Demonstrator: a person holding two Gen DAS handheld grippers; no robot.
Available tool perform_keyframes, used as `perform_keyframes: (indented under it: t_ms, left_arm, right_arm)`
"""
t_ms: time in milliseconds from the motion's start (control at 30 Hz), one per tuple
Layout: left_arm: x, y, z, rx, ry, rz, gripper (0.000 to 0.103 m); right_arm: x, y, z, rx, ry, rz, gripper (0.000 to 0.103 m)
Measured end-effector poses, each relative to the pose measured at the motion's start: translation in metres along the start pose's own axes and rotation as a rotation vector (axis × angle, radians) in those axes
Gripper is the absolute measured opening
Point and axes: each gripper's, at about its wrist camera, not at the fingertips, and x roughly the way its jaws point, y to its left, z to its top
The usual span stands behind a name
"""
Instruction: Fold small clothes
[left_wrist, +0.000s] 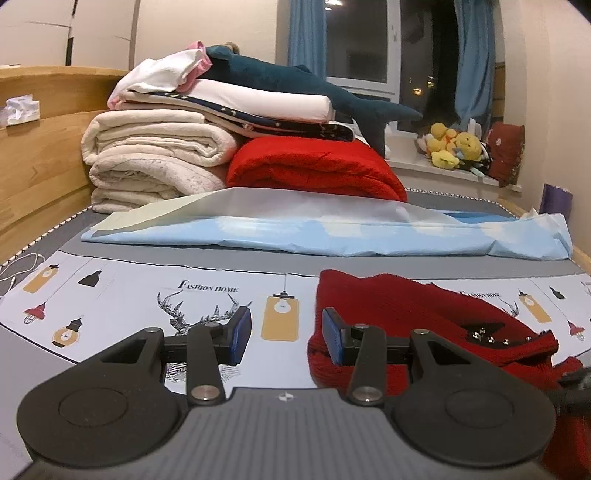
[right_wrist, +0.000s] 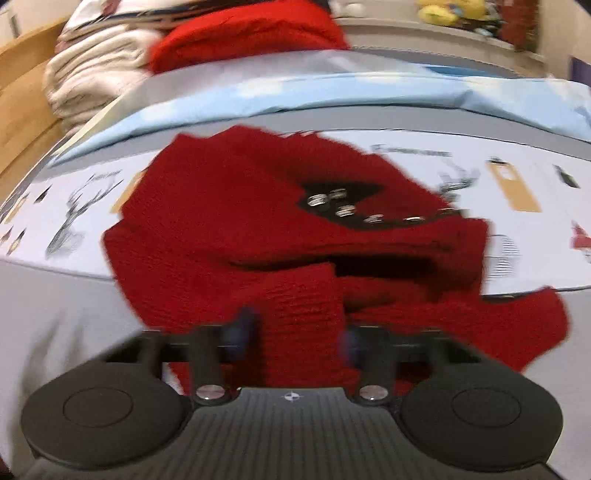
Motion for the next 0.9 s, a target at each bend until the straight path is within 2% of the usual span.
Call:
perform_keyframes:
  t_ms: [67, 100, 200, 233, 300, 367, 433, 467, 533, 600, 667, 733, 900]
  left_arm:
    - [-0.001, 0.006, 0.002, -0.014, -0.009, 0.003, 0.047]
    - [-0.002, 0.007, 0.003, -0.020, -0.010, 0.004, 0.047]
    - [-0.004, 0.013, 0.002, -0.042, -0.002, 0.007, 0.047]
    - [-0.004, 0.015, 0.001, -0.047, 0.002, 0.008, 0.047]
    - [-0.004, 0.018, -0.001, -0.055, 0.013, 0.004, 0.047]
    - [-0.001, 0.019, -0.003, -0.066, 0.042, -0.011, 0.048]
    - [0.005, 0.021, -0.007, -0.085, 0.094, -0.039, 0.049]
    - [0.007, 0.021, -0.010, -0.091, 0.117, -0.051, 0.049]
    - [0.014, 0.019, -0.014, -0.094, 0.169, -0.081, 0.049]
    - [0.020, 0.015, -0.016, -0.072, 0.199, -0.081, 0.049]
    - [0.027, 0.012, -0.020, -0.062, 0.245, -0.088, 0.049]
    - [0.037, 0.010, -0.028, -0.079, 0.318, -0.102, 0.050]
    - [0.055, -0.006, -0.060, -0.057, 0.483, -0.147, 0.050]
  right_arm:
    - [-0.010, 0.020, -0.006, -0.060, -0.014, 0.010, 0.016]
    - [-0.019, 0.029, -0.010, -0.071, -0.019, 0.050, 0.015]
    - [-0.058, 0.070, -0.027, -0.144, -0.006, 0.271, 0.014]
    - [-0.072, 0.089, -0.037, -0.190, 0.023, 0.388, 0.014]
    - [-0.089, 0.128, -0.060, -0.336, 0.070, 0.523, 0.014]
    - [-0.090, 0.151, -0.075, -0.410, 0.139, 0.548, 0.018]
    - [-0.082, 0.158, -0.083, -0.396, 0.210, 0.591, 0.020]
    - [-0.081, 0.158, -0.082, -0.396, 0.221, 0.599, 0.021]
    - [-0.088, 0.151, -0.074, -0.403, 0.190, 0.611, 0.031]
    - [-0.095, 0.136, -0.059, -0.354, 0.115, 0.606, 0.047]
    - [-0.092, 0.121, -0.049, -0.260, 0.071, 0.565, 0.050]
    - [-0.076, 0.112, -0.043, -0.171, 0.065, 0.515, 0.050]
    - [-0.036, 0.100, -0.042, -0.074, 0.060, 0.273, 0.050]
